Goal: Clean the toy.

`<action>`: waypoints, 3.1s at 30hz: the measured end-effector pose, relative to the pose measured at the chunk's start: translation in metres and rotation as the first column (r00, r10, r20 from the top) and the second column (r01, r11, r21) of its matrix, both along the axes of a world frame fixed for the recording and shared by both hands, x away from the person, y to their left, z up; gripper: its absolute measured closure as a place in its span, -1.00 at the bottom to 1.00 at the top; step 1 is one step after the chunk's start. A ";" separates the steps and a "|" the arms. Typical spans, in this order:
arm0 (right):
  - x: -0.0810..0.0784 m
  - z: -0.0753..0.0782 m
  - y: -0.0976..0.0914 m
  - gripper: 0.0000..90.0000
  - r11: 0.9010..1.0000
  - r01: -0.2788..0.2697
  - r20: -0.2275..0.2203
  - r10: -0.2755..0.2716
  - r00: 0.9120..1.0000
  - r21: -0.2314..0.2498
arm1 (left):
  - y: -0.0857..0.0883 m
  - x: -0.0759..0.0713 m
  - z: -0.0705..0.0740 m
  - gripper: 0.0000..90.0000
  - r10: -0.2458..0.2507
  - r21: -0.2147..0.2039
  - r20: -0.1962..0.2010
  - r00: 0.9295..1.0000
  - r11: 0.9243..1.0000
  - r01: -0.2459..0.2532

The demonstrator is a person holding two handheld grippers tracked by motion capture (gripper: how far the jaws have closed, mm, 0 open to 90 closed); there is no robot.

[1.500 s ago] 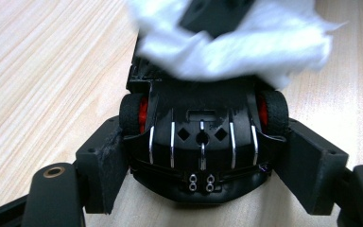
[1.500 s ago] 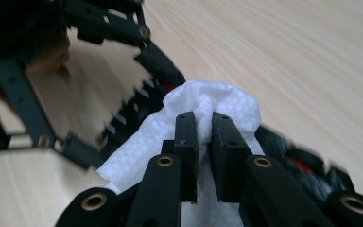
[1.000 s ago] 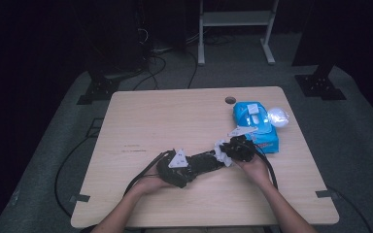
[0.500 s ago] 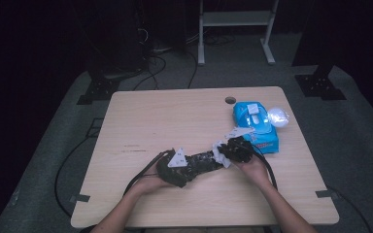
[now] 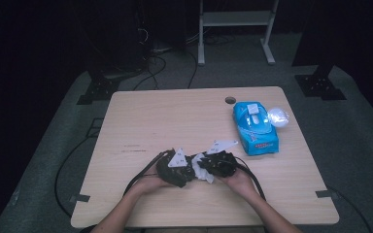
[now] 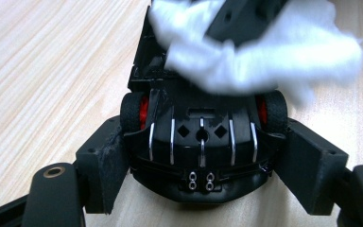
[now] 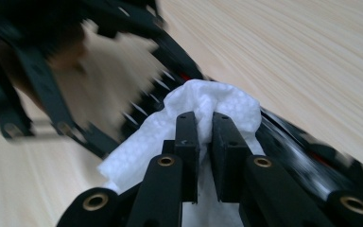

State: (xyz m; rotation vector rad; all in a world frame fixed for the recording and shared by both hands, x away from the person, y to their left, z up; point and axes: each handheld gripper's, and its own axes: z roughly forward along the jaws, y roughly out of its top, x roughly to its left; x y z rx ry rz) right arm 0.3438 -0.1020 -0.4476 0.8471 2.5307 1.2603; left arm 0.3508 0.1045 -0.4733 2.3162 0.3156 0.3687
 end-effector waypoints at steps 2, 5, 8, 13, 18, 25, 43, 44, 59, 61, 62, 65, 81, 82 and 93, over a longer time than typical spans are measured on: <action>0.003 -0.001 0.011 0.81 0.998 -0.039 -0.036 0.041 0.999 0.054 | 0.000 -0.001 0.000 -0.46 0.001 0.001 0.007 1.000 1.000 -0.001; 0.009 0.001 0.020 0.80 0.999 -0.039 -0.006 0.039 0.999 0.029 | 0.002 0.000 0.000 -0.46 0.004 -0.010 0.000 1.000 1.000 -0.004; 0.022 0.004 0.013 0.80 0.999 0.031 0.015 -0.031 0.999 0.010 | 0.002 -0.001 0.001 -0.46 0.000 -0.004 0.009 1.000 1.000 0.000; 0.043 0.001 -0.016 0.80 0.989 0.140 0.027 -0.138 0.990 -0.045 | 0.003 0.000 0.001 -0.46 -0.004 0.000 0.008 1.000 1.000 0.004; 0.044 -0.002 -0.049 0.80 0.977 0.195 0.021 -0.194 0.981 -0.082 | 0.003 0.000 0.001 -0.46 -0.003 -0.001 0.001 1.000 1.000 0.003; 0.020 -0.004 -0.057 0.80 0.984 0.158 0.017 -0.157 0.987 -0.080 | 0.002 0.000 0.000 -0.46 0.007 -0.011 -0.011 1.000 1.000 -0.007; -0.005 -0.007 -0.055 0.80 0.996 0.056 0.022 -0.055 0.998 -0.067 | 0.015 0.020 0.000 -0.72 0.021 -0.169 -0.328 0.944 0.982 -0.081; -0.006 -0.007 -0.055 0.80 0.996 0.053 0.029 -0.052 0.998 -0.071 | 0.016 0.022 -0.001 -0.72 0.022 -0.174 -0.352 0.936 0.981 -0.089; -0.018 -0.011 -0.054 0.82 0.996 0.042 0.099 -0.034 0.995 -0.080 | 0.024 0.032 -0.003 -0.55 0.047 -0.207 -0.513 0.857 0.962 -0.176; -0.018 -0.011 -0.053 0.82 0.996 0.043 0.105 -0.034 0.994 -0.083 | 0.023 0.031 -0.002 -0.54 0.047 -0.202 -0.510 0.859 0.964 -0.172; -0.018 -0.011 -0.053 0.82 0.996 0.045 0.106 -0.036 0.994 -0.082 | 0.024 0.030 -0.002 -0.53 0.041 -0.198 -0.498 0.866 0.967 -0.159; -0.020 -0.012 -0.054 0.82 0.995 0.049 0.115 -0.039 0.993 -0.086 | 0.022 0.026 0.000 -0.49 0.032 -0.190 -0.451 0.892 0.973 -0.131; -0.022 -0.015 -0.064 0.83 0.996 0.063 0.091 -0.058 0.994 -0.057 | 0.001 -0.004 0.011 -0.48 0.021 -0.076 0.007 1.000 0.997 -0.021; -0.021 -0.015 -0.064 0.83 0.996 0.067 0.084 -0.062 0.995 -0.053 | 0.001 -0.005 0.011 -0.48 0.021 -0.059 0.037 0.999 0.998 -0.018; -0.017 -0.019 -0.064 0.83 0.995 0.082 0.067 -0.077 0.995 -0.062 | -0.004 -0.019 0.012 -0.37 -0.008 -0.003 0.221 0.975 1.000 0.009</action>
